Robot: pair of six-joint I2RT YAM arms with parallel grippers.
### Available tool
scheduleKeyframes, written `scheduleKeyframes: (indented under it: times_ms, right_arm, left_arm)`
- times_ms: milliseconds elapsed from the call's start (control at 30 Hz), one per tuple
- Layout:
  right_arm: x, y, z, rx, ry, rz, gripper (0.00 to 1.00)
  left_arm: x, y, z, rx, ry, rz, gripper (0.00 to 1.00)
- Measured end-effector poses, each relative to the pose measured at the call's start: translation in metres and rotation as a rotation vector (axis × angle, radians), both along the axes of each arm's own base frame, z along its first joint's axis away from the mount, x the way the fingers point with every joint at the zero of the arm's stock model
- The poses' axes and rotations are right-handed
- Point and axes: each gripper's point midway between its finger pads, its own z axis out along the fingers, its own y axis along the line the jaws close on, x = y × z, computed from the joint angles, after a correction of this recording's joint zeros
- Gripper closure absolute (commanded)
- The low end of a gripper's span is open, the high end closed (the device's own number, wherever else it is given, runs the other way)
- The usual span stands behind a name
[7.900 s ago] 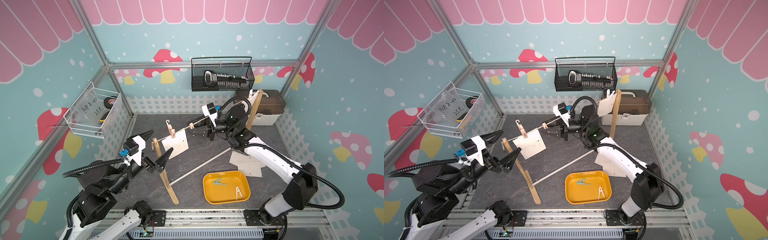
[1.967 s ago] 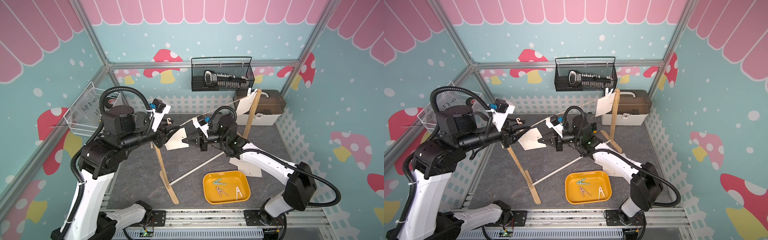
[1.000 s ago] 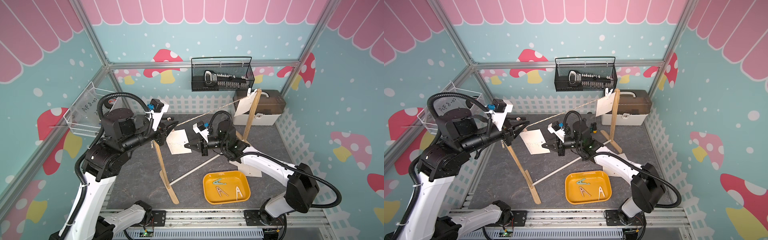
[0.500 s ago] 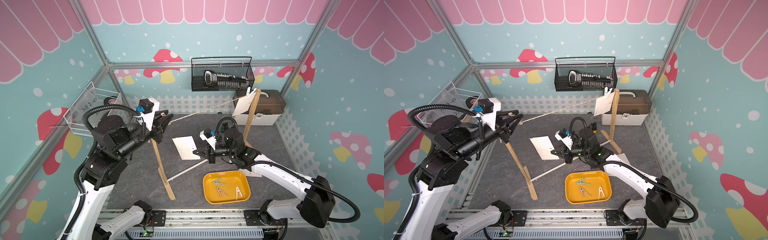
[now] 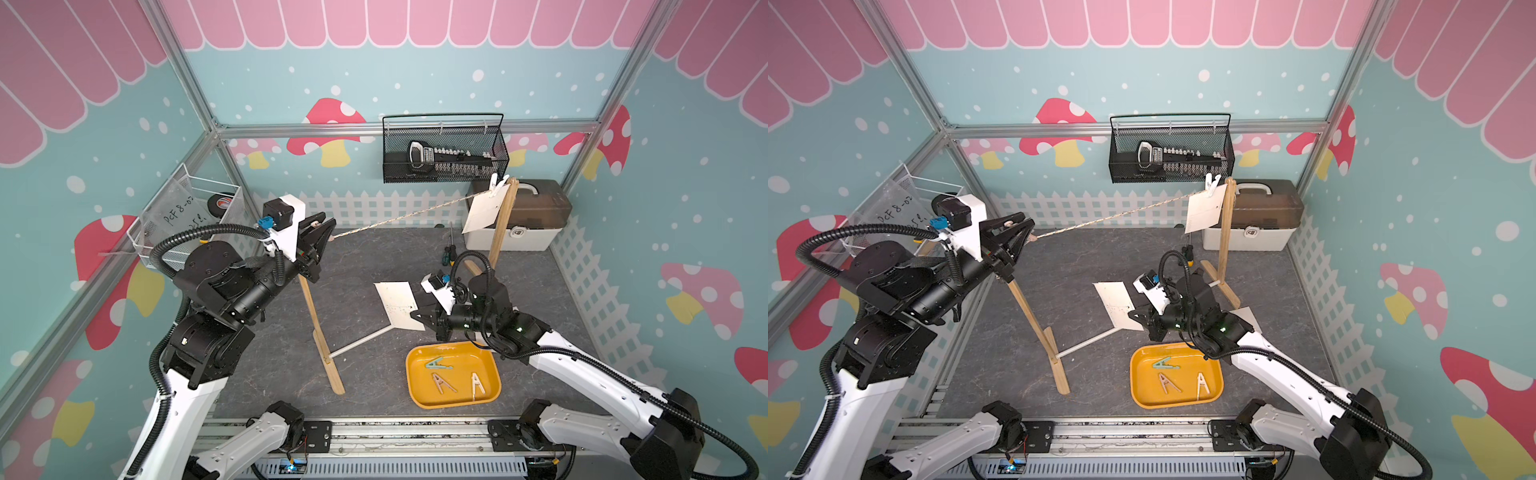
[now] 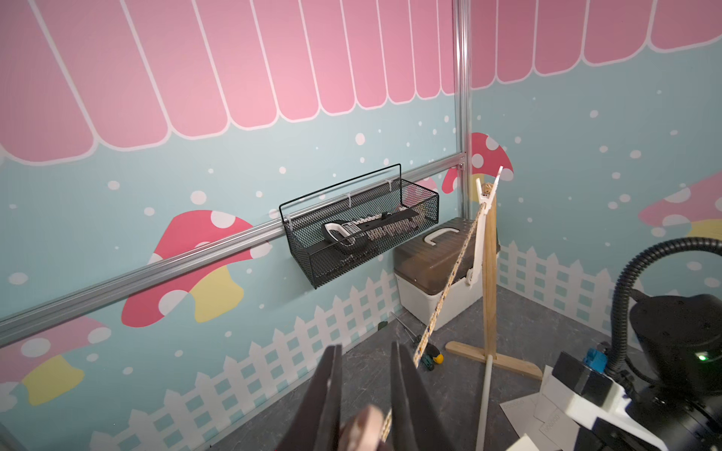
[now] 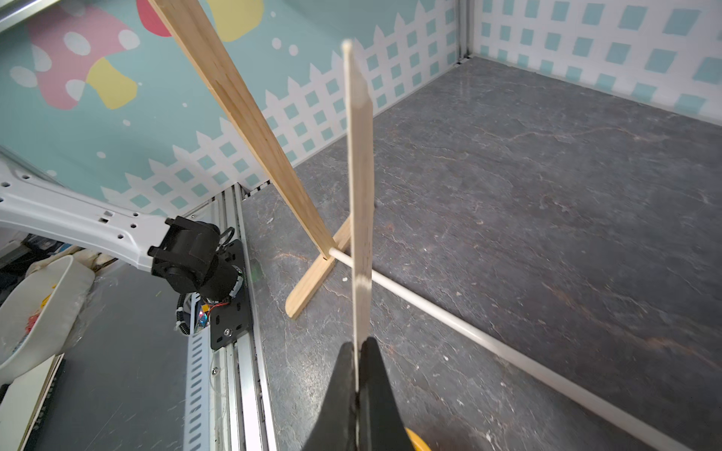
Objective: Remove the postcards from the strings
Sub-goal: Remove the clamp from the clothesline.
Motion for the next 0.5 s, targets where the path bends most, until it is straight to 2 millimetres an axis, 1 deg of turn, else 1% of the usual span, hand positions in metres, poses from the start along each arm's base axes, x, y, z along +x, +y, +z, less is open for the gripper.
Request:
scheduleKeyframes:
  times_ms: [100, 233, 333, 500]
  right_arm:
    - [0.008, -0.015, -0.003, -0.002, 0.024, -0.072, 1.0]
    - [0.022, -0.031, -0.008, -0.003, 0.055, -0.164, 1.0]
    - [0.031, -0.04, -0.01, -0.006, 0.076, -0.215, 1.0]
    - [0.037, -0.047, -0.009, 0.002, 0.085, -0.256, 1.0]
  left_arm:
    - [0.001, 0.004, 0.002, -0.008, -0.017, 0.023, 0.83]
    - [0.002, 0.005, 0.004, -0.012, -0.024, 0.03, 0.9]
    - [0.003, 0.002, 0.002, -0.006, -0.018, 0.018, 0.91]
    - [0.004, -0.007, -0.004, 0.008, 0.0, -0.026, 0.97]
